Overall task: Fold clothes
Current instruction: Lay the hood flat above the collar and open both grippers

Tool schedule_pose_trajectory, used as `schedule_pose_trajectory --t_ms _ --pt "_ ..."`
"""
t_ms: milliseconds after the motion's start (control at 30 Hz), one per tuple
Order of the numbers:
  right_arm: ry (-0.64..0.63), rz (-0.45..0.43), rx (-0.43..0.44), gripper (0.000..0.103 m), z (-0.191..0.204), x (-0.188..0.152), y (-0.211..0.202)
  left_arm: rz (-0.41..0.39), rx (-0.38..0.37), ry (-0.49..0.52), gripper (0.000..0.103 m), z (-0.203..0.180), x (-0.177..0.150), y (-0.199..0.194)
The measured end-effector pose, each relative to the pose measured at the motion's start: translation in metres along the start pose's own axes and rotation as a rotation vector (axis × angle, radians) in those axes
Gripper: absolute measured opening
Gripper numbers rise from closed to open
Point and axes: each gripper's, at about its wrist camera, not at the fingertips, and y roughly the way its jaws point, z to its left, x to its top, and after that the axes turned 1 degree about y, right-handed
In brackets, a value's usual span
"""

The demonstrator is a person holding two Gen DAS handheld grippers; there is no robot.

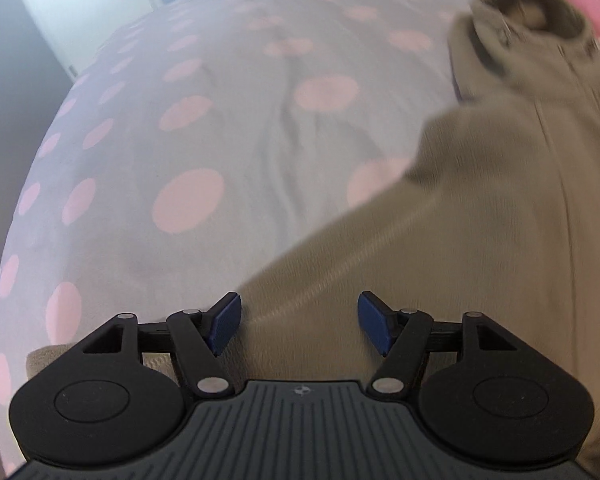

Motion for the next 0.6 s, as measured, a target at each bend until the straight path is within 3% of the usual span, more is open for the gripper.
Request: schedule_pose_trajectory --t_ms 33,100,133,233,267,300,333,433,533,567,600 --pt "-0.007 0.014 -0.004 0.031 0.004 0.0 0.004 0.0 0.01 0.009 0.066 0.0 -0.002 0.002" --pt "-0.021 0.043 -0.012 0.014 0.011 0.0 0.011 -0.01 0.026 -0.004 0.077 0.006 -0.005 0.007" --pt "-0.027 0.057 -0.015 0.008 0.014 0.0 0.015 -0.011 0.027 -0.022 0.077 0.009 -0.006 0.01" --pt "-0.06 0.087 -0.063 0.004 0.028 0.001 0.021 -0.004 -0.03 -0.149 0.066 0.017 -0.01 0.017" --pt "-0.064 0.081 -0.107 0.004 0.032 0.002 0.019 -0.016 -0.039 -0.173 0.049 0.016 -0.011 0.016" --pt "-0.069 0.074 -0.151 0.003 0.036 0.003 0.016 -0.031 -0.036 -0.169 0.023 0.012 -0.012 0.013" --pt "-0.074 0.068 -0.195 0.002 0.041 0.004 0.014 -0.034 -0.027 -0.166 0.015 0.006 -0.011 0.01" --pt "-0.026 0.067 -0.364 0.001 0.029 0.003 0.006 -0.029 0.029 -0.146 0.006 -0.002 -0.009 0.002" --pt "0.033 0.103 -0.55 0.0 0.001 -0.008 0.0 -0.017 0.063 -0.235 0.004 0.011 -0.014 0.004" --pt "0.062 0.109 -0.573 0.0 -0.011 -0.013 -0.003 -0.018 0.052 -0.268 0.004 0.016 -0.015 0.005" --pt "0.123 0.098 -0.534 0.0 -0.02 -0.017 -0.011 -0.023 0.052 -0.277 0.004 0.015 -0.016 0.006"
